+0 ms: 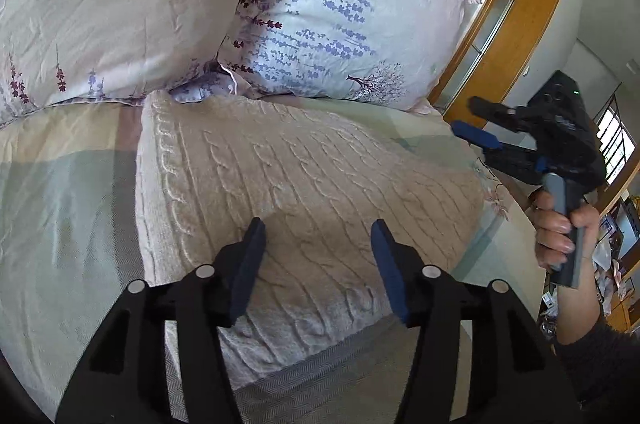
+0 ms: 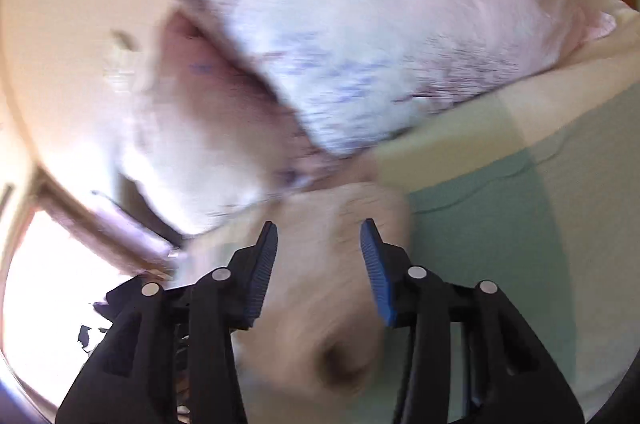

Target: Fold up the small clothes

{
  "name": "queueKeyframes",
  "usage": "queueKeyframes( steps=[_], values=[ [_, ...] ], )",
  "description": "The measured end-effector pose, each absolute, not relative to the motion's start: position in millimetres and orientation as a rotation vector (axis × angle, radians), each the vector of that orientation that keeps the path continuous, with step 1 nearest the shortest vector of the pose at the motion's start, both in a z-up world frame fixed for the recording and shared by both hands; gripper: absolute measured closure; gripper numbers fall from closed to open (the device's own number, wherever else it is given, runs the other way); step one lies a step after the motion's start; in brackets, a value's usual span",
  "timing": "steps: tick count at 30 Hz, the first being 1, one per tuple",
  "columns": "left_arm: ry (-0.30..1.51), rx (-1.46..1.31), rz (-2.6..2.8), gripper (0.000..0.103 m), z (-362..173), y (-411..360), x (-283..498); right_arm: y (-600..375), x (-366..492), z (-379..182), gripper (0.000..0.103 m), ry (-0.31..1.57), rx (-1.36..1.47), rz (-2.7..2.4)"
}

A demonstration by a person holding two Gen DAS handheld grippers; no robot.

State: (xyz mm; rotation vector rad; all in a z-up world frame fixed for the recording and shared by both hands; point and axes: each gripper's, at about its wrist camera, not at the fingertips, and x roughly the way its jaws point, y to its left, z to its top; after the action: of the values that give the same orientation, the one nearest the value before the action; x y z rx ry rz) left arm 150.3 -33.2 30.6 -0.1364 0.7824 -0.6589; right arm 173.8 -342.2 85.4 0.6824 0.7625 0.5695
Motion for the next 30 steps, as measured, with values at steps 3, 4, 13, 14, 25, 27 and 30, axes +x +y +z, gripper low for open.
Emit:
queueKeyframes(
  steps=[3, 4, 13, 14, 25, 27, 30],
  values=[
    [0.765, -0.100, -0.644, 0.032, 34.7, -44.6, 144.5, -315.5, 151.8, 80.1, 0.047, 0.812, 0.624, 0.672],
    [0.753, -0.082, -0.636, 0.030, 35.3, -47.6, 141.2, -308.7, 152.4, 70.9, 0.046, 0.853, 0.577, 0.635],
    [0.689, -0.057, -0.443, 0.004, 54.3, -12.1, 75.1, -312.5, 118.6, 63.8, 0.017, 0.814, 0.521, 0.433],
    [0.700, -0.066, -0.378, 0.002, 50.0, -4.7, 69.1, -312.6, 109.6, 67.3, 0.007, 0.785, 0.504, 0.422],
    [0.840, 0.023, -0.124, 0.002, 5.0, -6.5, 69.2, -251.6, 62.1, 22.2, 0.001, 0.906, 0.191, 0.166],
    [0.859, 0.030, -0.125, 0.002, -0.2, -11.1, 71.3, -241.2, 64.9, 17.0, 0.001, 0.927, 0.135, 0.135],
    [0.911, 0.053, -0.093, 0.002, -6.8, -14.6, 76.9, -230.3, 65.7, 14.3, 0.001, 0.953, 0.053, 0.094]
  ],
)
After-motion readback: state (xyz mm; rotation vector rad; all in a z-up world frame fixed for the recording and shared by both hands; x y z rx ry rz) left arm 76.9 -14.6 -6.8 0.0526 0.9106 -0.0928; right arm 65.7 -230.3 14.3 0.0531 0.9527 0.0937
